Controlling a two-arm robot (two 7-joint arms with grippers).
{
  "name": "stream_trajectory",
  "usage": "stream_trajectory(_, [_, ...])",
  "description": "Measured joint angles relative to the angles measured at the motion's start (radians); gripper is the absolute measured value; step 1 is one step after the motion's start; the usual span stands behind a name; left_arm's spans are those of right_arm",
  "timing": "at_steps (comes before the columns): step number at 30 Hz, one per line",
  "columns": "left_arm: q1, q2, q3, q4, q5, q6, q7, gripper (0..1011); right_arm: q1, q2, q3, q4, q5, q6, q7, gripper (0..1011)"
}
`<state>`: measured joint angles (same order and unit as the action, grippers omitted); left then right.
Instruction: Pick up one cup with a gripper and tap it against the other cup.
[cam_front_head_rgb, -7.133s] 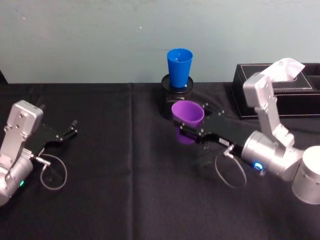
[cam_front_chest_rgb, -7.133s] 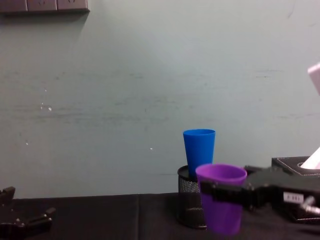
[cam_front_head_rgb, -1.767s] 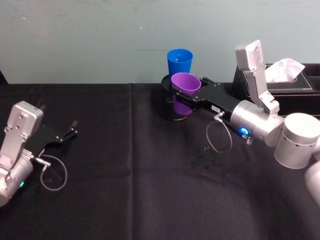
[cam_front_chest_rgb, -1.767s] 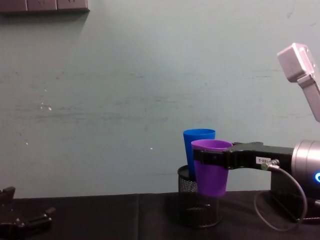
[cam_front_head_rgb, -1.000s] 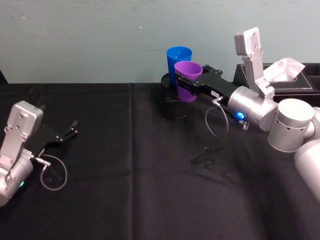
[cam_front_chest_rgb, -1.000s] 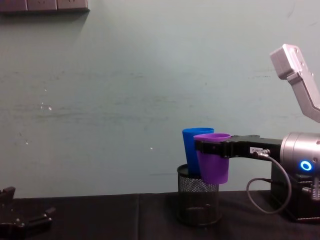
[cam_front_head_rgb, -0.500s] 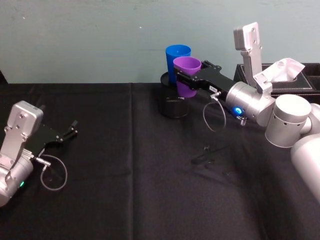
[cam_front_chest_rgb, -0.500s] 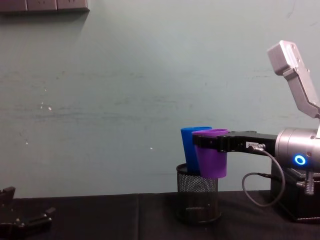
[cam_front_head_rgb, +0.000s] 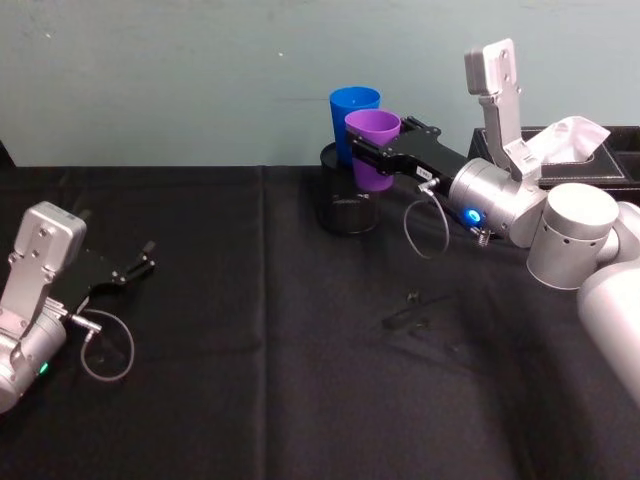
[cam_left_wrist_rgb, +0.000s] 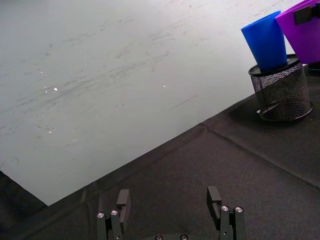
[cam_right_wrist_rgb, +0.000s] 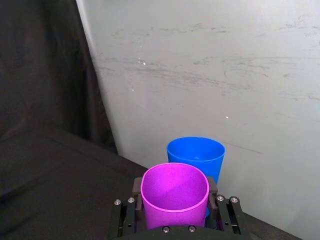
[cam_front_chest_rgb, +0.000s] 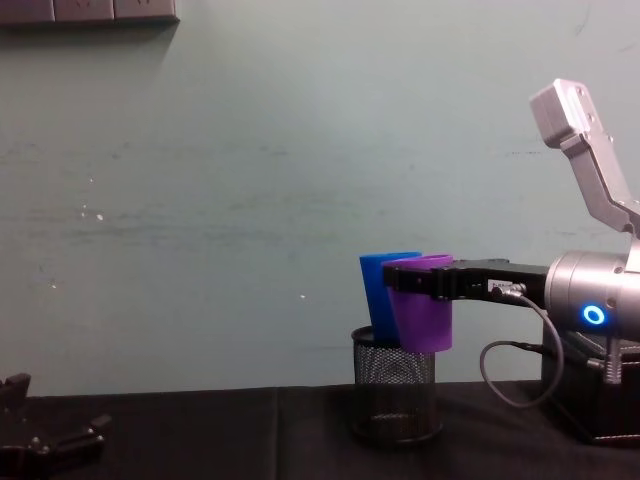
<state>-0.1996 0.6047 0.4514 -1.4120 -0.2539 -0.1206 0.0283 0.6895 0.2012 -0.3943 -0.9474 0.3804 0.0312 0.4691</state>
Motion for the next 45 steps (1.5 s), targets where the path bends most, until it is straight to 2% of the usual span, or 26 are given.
stream_trajectory(45, [0.000,0.000,0.000,0.000,0.000,0.000,0.000,1000,-0.003,0.002,-0.001,-0.004,0.002,0.001,-0.001,723])
